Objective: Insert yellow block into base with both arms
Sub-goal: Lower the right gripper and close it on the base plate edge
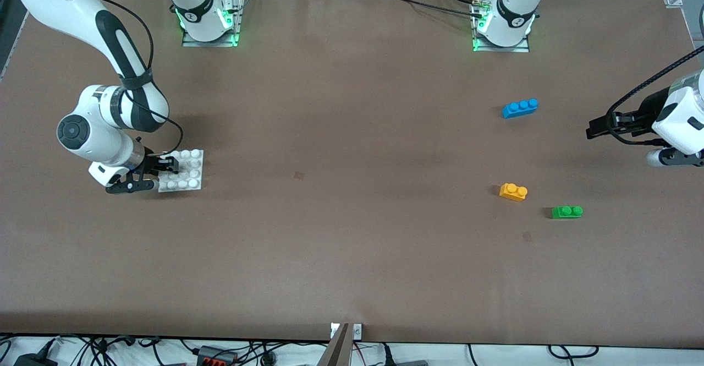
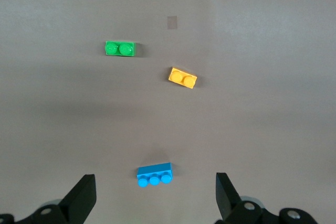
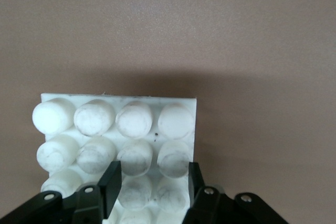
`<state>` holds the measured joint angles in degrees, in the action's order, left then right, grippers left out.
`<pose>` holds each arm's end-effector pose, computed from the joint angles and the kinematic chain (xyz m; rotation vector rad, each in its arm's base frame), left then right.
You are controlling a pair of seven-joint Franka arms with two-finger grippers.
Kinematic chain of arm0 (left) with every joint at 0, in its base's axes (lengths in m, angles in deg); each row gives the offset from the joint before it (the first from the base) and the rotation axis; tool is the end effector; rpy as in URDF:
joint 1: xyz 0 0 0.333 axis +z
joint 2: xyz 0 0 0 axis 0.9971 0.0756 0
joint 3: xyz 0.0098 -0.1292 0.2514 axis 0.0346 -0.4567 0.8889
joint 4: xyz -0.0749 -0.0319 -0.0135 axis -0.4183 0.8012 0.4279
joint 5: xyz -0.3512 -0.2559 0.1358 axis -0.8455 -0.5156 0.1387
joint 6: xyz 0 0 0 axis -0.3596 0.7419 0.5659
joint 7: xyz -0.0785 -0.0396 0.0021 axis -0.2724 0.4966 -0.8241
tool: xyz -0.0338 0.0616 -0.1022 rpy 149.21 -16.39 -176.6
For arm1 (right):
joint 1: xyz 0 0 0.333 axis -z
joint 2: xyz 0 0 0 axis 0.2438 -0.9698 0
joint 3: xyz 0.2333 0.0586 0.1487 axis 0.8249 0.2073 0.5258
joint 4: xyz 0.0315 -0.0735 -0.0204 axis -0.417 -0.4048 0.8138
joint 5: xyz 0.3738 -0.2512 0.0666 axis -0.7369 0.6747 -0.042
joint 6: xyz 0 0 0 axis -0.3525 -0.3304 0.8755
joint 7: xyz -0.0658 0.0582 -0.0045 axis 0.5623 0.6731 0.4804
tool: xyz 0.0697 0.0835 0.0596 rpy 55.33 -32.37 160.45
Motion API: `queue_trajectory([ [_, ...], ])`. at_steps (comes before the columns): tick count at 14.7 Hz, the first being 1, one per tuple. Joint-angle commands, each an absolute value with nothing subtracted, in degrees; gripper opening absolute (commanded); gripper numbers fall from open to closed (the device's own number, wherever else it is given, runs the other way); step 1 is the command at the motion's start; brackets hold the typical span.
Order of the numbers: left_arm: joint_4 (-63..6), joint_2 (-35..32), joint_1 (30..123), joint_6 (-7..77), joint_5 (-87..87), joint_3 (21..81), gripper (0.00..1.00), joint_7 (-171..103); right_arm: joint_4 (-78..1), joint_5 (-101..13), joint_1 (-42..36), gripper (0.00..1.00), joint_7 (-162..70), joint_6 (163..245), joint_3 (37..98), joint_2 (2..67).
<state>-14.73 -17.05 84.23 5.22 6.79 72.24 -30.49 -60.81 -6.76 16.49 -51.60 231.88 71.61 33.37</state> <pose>0.6536 0.0116 0.4989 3.0988 0.1281 -0.2316 0.5898 -0.0409 0.0987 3.1323 0.1858 -0.0930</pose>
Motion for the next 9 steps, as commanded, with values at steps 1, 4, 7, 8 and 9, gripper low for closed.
queue_trajectory([
  [1,-15.37,-18.03,84.61,4.71,5.38,72.36,1.0,-29.0,-61.33,-7.54,17.01,0.51,-53.38,233.1,71.86,32.44],
  [4,-15.28,-18.03,84.61,4.45,5.38,72.36,1.0,-29.0,-61.51,-7.54,17.01,0.51,-53.38,233.1,71.86,31.74],
  [7,-15.28,-18.03,84.61,4.45,5.38,72.36,1.0,-29.0,-61.51,-7.54,17.01,0.55,-53.38,233.01,71.86,31.21],
  [8,-15.37,-18.03,84.61,4.36,5.38,72.36,1.0,-29.0,-61.51,-7.54,17.01,0.55,-53.38,232.93,71.86,31.21],
  [9,-15.28,-18.03,84.61,4.36,5.38,72.36,1.0,-29.0,-61.51,-7.54,17.01,0.54,-53.38,232.92,71.94,31.21],
])
